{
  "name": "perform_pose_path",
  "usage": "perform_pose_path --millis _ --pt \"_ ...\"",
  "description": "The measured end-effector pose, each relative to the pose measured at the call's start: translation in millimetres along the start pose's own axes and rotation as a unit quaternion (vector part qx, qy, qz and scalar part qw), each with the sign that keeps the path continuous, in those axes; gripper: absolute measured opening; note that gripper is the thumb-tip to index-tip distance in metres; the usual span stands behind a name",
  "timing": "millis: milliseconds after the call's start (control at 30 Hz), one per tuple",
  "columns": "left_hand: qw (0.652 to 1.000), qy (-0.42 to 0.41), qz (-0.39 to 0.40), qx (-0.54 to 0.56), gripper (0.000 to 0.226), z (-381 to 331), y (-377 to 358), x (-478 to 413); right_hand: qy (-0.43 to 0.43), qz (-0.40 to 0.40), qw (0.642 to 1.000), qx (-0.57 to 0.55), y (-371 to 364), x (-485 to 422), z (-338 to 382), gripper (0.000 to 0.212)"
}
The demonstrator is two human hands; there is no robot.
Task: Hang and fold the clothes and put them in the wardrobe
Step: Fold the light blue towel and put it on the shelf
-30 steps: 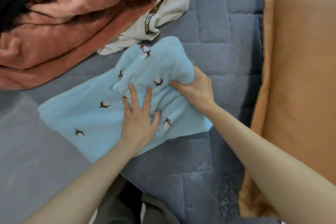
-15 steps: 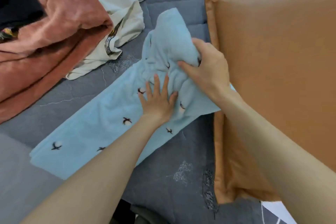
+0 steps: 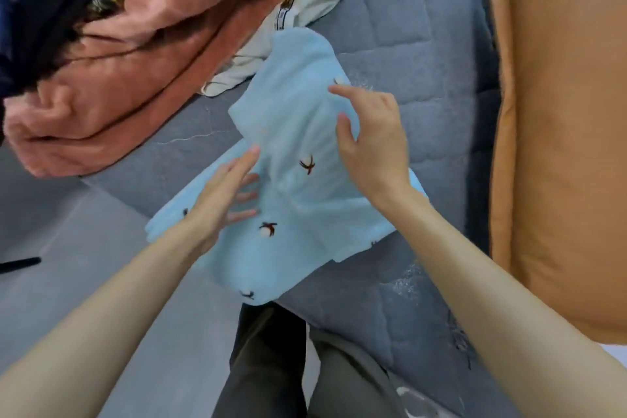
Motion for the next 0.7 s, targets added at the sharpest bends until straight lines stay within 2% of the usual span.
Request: perform_pose_path --millis 33,100,167,233,300,333,400,467,500,533,567,633,667,700 --pt "0.999 0.012 0.019 0.035 0.082 -8 -10 -5 0.008 0.015 0.999 0.052 -3 -3 -4 0.043" --pt "0.994 0.007 0.045 0.102 0.070 -24 -35 -15 -0.042 0.132 0.982 0.131 -28 5 -26 0.057" --pt "0.990 0.004 -0.009 0.142 0.057 -31 -43 -28 -0.108 0.216 0.961 0.133 -51 32 -51 0.067" --pt "0.986 -0.006 -0.106 0.127 0.049 -24 -29 -39 -0.099 0.221 0.957 0.159 -62 57 -57 0.071" --pt "0.982 -0.013 -0.166 0.093 0.048 -8 -9 -39 -0.064 0.226 0.947 0.221 -70 72 -56 0.070" --pt "0.982 -0.002 -0.174 0.075 0.049 5 1 -37 -0.051 0.233 0.939 0.249 -73 78 -54 0.068" --pt "0.989 0.018 -0.142 0.029 0.044 28 17 -31 -0.041 0.241 0.928 0.281 -79 86 -55 0.066" --pt "0.985 -0.035 -0.146 -0.087 0.042 22 39 -20 -0.047 0.240 0.929 0.279 -81 87 -55 0.065" --pt "0.963 -0.091 -0.184 -0.175 0.042 9 52 -13 -0.054 0.237 0.932 0.269 -81 85 -54 0.065" --pt "0.918 -0.176 -0.227 -0.274 0.040 -12 58 -1 -0.066 0.233 0.936 0.256 -80 84 -53 0.063" --pt "0.852 -0.278 -0.252 -0.364 0.036 -36 51 16 -0.081 0.222 0.941 0.242 -77 85 -51 0.061" --pt "0.717 -0.465 -0.211 -0.475 0.034 -70 5 47 -0.111 0.174 0.953 0.221 -69 91 -48 0.059" --pt "0.669 -0.516 -0.158 -0.511 0.040 -76 -24 51 -0.126 0.155 0.956 0.216 -66 96 -48 0.060" --pt "0.642 -0.528 -0.103 -0.546 0.049 -78 -53 46 -0.142 0.148 0.956 0.212 -65 102 -51 0.061"
Point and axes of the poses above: each hand's wrist, its own x-axis away from the middle knuckle, its own y-axis out of the back of the hand, z = x × y, the point moved 9 cm from there along -x, towards the middle knuckle, and after that the axes turned 1 degree about y, right-handed, at the moved point
